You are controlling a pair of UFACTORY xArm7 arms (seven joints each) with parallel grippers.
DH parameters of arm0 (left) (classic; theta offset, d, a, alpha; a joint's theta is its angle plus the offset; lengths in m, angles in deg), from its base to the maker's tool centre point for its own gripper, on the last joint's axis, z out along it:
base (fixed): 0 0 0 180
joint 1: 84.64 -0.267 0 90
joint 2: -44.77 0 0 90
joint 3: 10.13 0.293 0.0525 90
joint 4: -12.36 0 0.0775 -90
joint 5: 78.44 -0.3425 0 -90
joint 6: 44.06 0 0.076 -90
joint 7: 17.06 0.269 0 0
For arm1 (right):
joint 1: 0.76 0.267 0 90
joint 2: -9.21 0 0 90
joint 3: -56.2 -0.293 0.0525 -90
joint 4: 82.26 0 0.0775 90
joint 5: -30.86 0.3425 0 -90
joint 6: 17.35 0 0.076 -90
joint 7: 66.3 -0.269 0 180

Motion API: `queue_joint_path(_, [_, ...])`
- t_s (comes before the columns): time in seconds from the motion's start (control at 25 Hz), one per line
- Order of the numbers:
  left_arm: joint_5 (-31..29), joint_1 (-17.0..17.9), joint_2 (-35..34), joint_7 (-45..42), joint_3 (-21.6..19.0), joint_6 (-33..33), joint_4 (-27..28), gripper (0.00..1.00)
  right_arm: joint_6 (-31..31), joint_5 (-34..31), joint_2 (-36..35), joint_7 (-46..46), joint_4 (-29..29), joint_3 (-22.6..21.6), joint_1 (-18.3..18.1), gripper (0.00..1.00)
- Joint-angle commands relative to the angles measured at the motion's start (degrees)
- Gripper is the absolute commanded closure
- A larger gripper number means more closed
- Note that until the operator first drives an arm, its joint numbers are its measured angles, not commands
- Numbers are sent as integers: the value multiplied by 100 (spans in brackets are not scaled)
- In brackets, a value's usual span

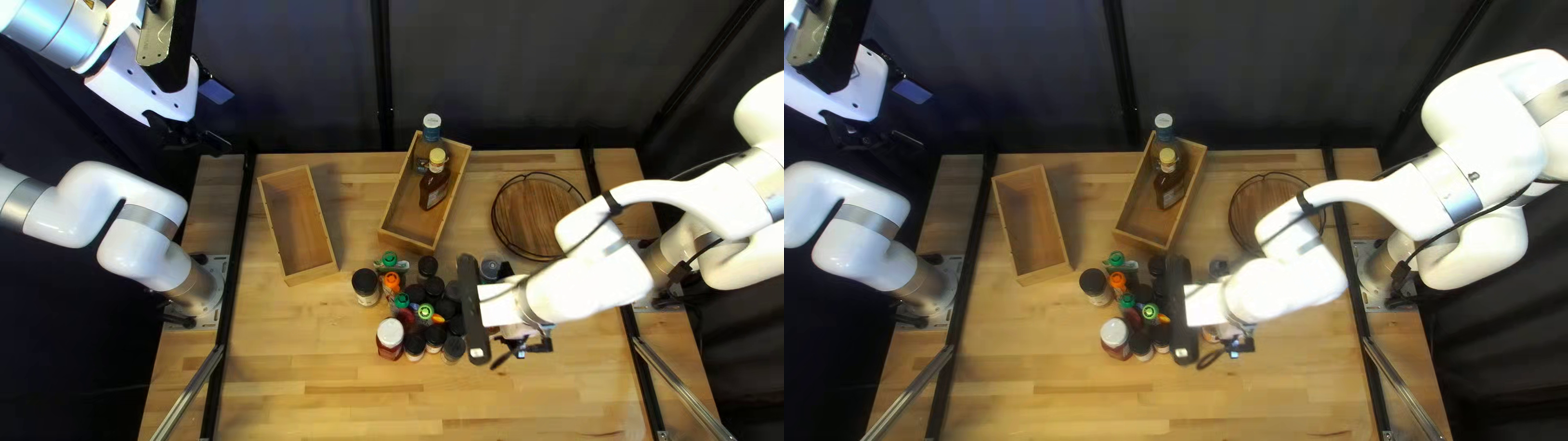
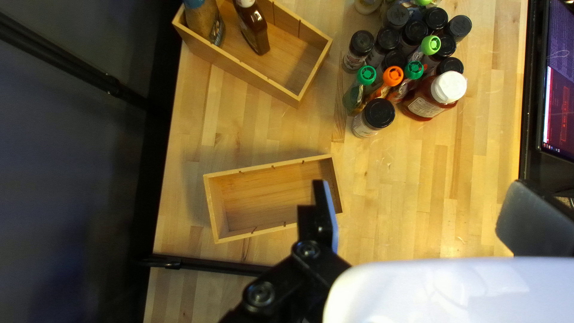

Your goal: Separate condiments, baby food and spices and place it in 3 different racks/containers

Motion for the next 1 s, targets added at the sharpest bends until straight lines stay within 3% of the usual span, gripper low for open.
queue_joint_path(0.04, [0, 0, 0, 0, 0, 0, 0, 0, 50, 240, -31, -53, -12, 66, -34, 0])
queue_joint_path(0.52, [0, 0, 0, 0, 0, 0, 0, 0, 213, 341, -82, -376, -202, 65, -53, 0])
queue_joint_path(0.64, [0, 0, 0, 0, 0, 0, 0, 0, 241, 318, -101, -415, -213, 69, -64, 4])
queue_joint_path(0.76, [0, 0, 0, 0, 0, 0, 0, 0, 295, 297, -173, -393, -202, 81, -80, 22])
queue_joint_path(0.8, [0, 0, 0, 0, 0, 0, 0, 0, 313, 294, -175, -384, -214, 84, -82, 51])
queue_joint_path(0.84, [0, 0, 0, 0, 0, 0, 0, 0, 328, 297, -167, -375, -230, 86, -82, 51])
queue_joint_path(0.88, [0, 0, 0, 0, 0, 0, 0, 0, 345, 295, -159, -370, -249, 88, -84, 89])
queue_joint_path(0.92, [0, 0, 0, 0, 0, 0, 0, 0, 352, 290, -158, -372, -258, 89, -85, 95])
queue_joint_path(1.0, [0, 0, 0, 0, 0, 0, 0, 0, 348, 282, -155, -384, -262, 86, -85, 98])
